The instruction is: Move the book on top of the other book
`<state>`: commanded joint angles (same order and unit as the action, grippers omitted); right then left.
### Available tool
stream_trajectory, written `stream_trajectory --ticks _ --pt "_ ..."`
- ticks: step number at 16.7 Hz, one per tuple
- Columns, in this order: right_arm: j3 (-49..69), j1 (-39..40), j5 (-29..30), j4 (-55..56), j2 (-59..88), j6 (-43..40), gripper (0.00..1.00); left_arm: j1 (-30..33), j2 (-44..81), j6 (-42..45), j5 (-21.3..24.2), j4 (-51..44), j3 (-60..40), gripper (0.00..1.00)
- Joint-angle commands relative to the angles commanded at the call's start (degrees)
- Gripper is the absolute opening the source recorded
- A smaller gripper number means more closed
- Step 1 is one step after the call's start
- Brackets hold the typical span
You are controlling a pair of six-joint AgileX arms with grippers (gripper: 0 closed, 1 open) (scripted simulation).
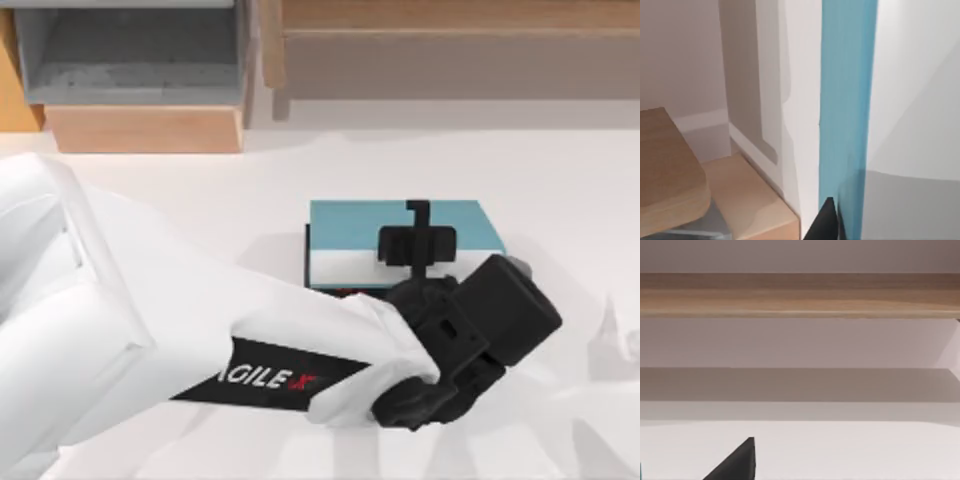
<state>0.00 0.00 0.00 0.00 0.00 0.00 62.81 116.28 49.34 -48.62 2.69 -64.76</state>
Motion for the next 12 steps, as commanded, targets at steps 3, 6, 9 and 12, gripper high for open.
stream_trajectory --ticks 3,6,9,12 --pt "0.0 0.0 0.0 0.0 0.0 0.0 1.0 0.0 0.0 0.0 0.0 0.0 0.0 0.0" --pt "0.0 0.0 0.0 0.0 0.0 0.0 1.0 0.0 0.0 0.0 0.0 0.0 0.0 0.23" --pt "0.0 0.0 0.0 0.0 0.0 0.0 1.0 0.0 0.0 0.0 0.0 0.0 0.0 0.45" --pt "0.0 0.0 0.0 0.0 0.0 0.0 1.0 0.0 0.0 0.0 0.0 0.0 0.0 0.68"
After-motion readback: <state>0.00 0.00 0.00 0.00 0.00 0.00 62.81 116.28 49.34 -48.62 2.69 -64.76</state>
